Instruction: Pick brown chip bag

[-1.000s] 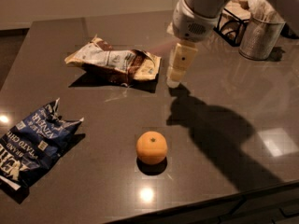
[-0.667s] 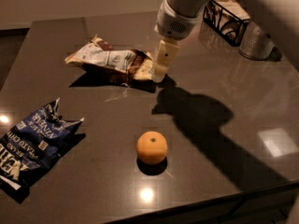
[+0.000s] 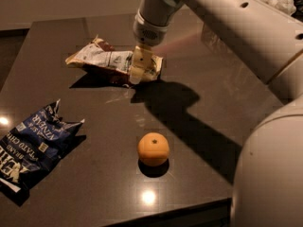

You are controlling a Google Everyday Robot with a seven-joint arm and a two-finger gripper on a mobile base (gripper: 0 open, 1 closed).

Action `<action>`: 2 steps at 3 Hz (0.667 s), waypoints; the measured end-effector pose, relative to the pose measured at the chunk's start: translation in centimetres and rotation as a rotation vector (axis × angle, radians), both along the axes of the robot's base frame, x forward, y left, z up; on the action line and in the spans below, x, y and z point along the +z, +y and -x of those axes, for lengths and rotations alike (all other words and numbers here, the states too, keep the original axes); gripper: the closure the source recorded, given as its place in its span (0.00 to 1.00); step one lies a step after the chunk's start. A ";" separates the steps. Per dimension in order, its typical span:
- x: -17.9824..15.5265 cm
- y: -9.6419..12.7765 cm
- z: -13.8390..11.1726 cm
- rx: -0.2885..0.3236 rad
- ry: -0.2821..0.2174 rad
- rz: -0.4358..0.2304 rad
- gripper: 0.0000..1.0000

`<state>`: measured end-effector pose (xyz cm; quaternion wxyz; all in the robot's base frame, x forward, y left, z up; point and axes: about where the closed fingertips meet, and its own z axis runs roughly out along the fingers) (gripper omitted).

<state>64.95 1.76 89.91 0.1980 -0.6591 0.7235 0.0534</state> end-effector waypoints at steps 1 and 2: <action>-1.3 2.4 -1.5 -0.017 0.022 0.021 0.00; -2.1 3.6 -2.8 -0.045 0.028 0.043 0.00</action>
Offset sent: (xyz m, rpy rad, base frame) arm 0.0440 0.0473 -0.0241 -0.0701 0.0312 -0.0819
